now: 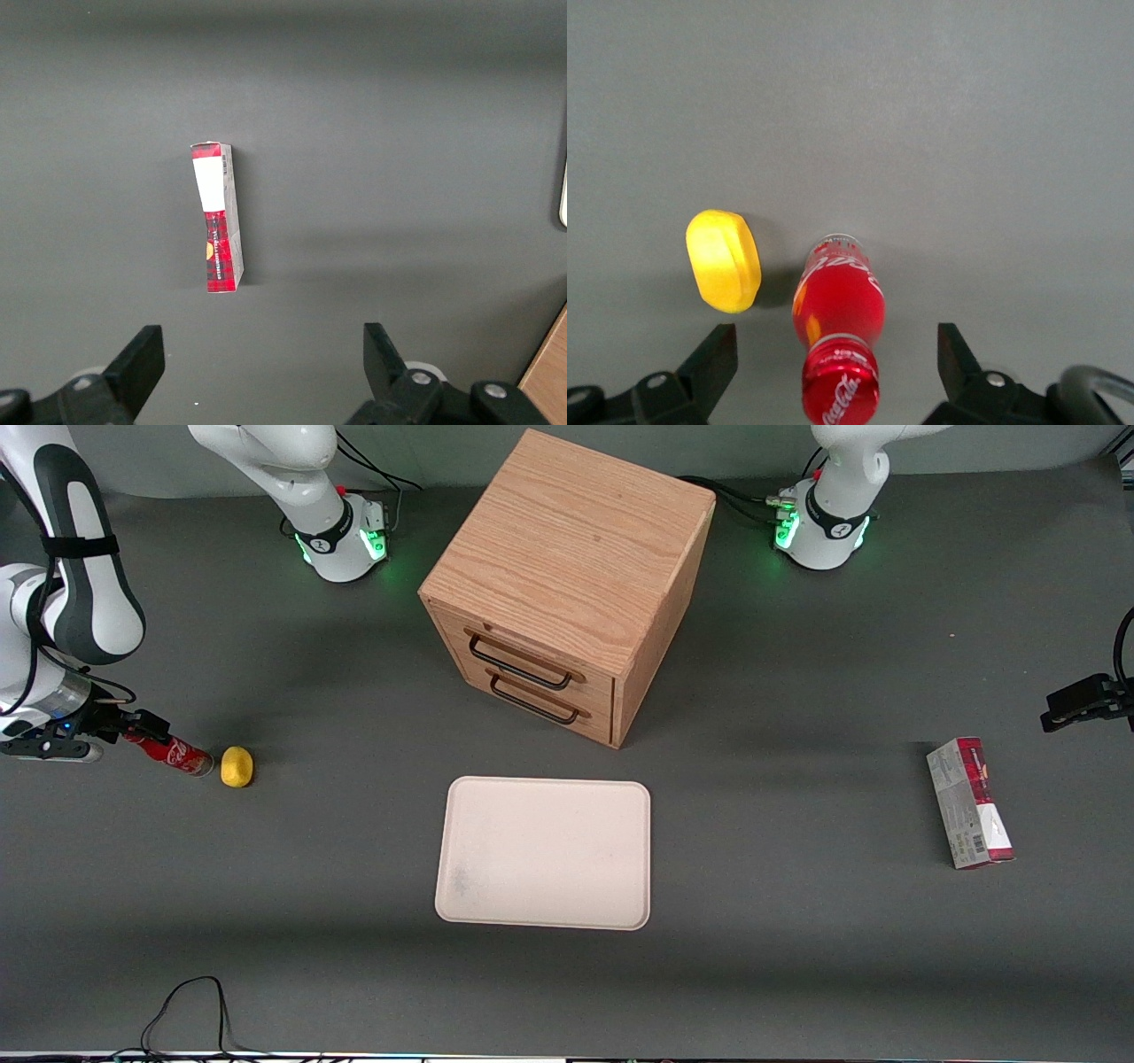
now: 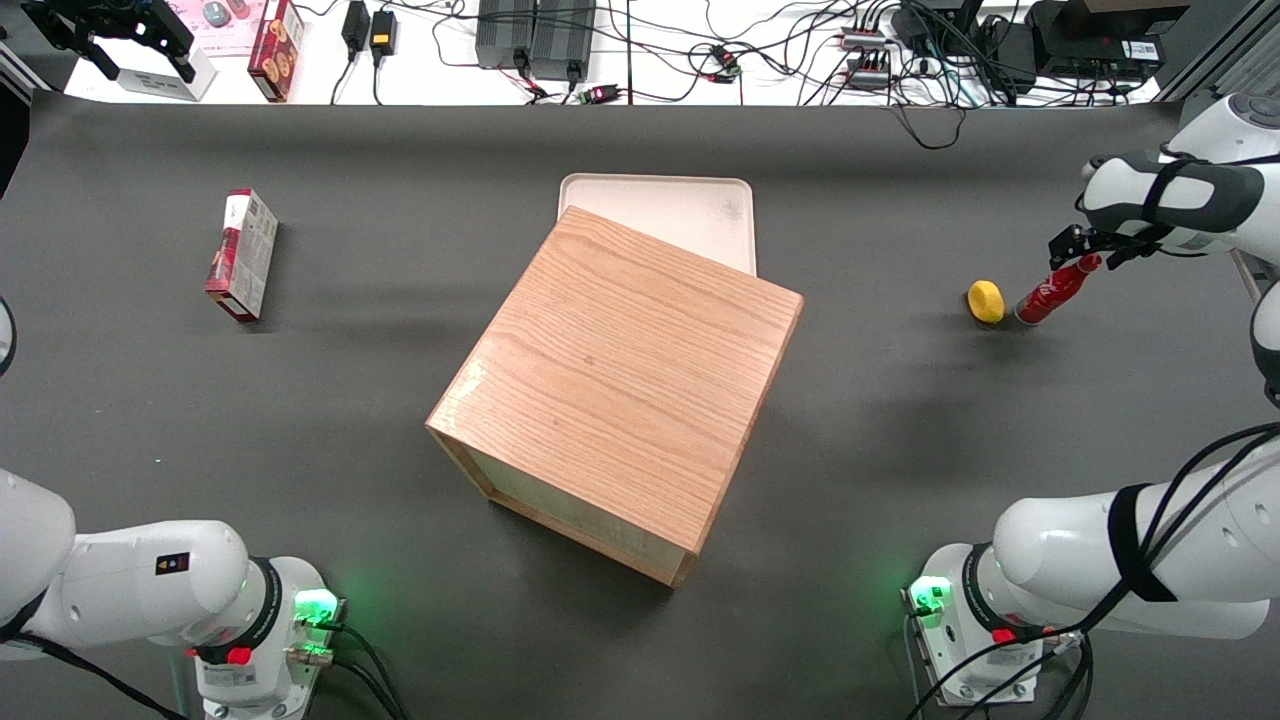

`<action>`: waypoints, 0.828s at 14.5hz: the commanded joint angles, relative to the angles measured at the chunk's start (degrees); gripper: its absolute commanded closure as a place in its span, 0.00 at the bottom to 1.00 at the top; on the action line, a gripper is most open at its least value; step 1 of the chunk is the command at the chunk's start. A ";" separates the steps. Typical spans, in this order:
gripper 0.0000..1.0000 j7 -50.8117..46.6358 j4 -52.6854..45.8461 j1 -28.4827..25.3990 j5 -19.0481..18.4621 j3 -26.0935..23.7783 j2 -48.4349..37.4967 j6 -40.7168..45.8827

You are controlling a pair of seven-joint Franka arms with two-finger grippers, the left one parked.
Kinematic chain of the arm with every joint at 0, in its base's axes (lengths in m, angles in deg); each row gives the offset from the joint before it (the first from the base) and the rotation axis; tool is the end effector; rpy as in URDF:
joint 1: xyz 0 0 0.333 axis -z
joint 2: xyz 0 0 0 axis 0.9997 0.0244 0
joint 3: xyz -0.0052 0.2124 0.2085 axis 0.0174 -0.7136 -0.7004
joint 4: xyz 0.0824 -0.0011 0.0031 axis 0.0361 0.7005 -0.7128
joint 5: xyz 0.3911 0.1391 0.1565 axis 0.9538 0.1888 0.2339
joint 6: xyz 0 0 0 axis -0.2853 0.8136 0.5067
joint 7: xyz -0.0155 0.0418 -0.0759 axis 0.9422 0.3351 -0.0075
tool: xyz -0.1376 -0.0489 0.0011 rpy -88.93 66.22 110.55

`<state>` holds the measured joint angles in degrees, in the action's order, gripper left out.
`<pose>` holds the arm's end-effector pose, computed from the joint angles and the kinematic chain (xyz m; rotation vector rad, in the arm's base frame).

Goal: Place coke bottle on tray
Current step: 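Close the right gripper around the bottle's neck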

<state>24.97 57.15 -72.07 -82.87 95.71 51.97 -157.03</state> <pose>0.5132 -0.2461 0.2163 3.0544 -0.0972 0.0523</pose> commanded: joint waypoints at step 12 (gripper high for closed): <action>1.00 0.50 -1.47 -0.01 0.27 -0.76 -0.71 0.07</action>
<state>25.01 57.31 -71.88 -82.80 95.45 51.92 -157.16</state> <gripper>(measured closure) 0.639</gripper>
